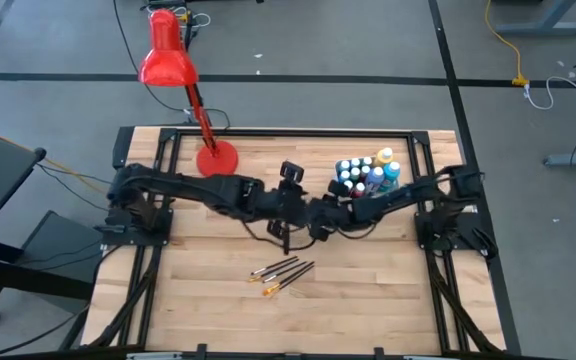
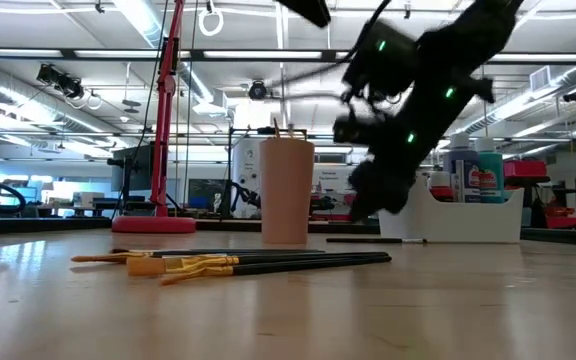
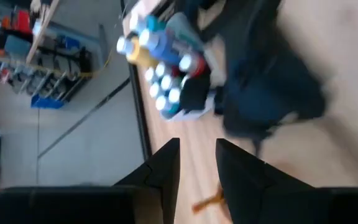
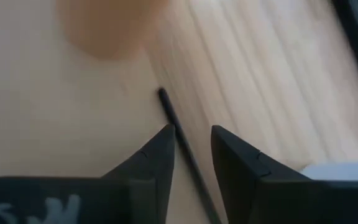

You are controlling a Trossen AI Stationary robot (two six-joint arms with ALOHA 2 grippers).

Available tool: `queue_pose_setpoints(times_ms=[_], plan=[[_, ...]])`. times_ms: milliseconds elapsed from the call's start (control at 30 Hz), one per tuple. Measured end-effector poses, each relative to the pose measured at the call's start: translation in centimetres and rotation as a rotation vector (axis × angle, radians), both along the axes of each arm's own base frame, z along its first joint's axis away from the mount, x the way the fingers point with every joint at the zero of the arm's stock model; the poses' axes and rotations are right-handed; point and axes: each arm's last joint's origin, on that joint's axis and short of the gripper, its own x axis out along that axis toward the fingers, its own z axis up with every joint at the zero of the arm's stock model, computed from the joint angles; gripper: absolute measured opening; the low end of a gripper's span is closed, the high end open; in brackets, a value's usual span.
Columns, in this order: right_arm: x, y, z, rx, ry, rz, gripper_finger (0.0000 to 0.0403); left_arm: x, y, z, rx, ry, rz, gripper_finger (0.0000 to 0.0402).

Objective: Pick & Place Paint Supplies
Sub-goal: Put the white paint brush into the orange cup

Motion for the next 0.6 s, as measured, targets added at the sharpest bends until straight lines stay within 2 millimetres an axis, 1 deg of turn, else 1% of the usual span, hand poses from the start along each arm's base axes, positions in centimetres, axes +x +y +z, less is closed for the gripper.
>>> queue_pose_setpoints(times_ms=[100,200,267,333,400,600], plan=[[0.3,-1.1,-1.5,0.001,0.05,-0.039,0.01,-0.9,-1.1,0.9,-0.042,-0.026,-0.028,0.0112],[0.2,-1.5,-2.2,0.011,0.077,-0.055,0.0095,-1.7,-1.9,1.4,-0.054,-0.029,-0.042,0.0112],[0.2,-1.6,-2.3,0.032,0.085,-0.048,0.0094,-2.3,-2.4,1.5,-0.047,-0.011,-0.044,0.0112],[0.2,-1.6,-2.1,0.054,0.085,-0.038,0.0094,-2.5,-2.7,1.8,-0.056,-0.036,-0.04,0.0112],[0.1,-1.5,-2.1,0.062,0.09,-0.025,0.0093,-2.8,-2.9,1.7,-0.058,-0.021,-0.036,0.0112],[0.1,-0.7,-2.1,0.107,0.1,0.016,0.0093,-3.0,-2.8,1.7,-0.072,-0.025,0.0,0.0112]])
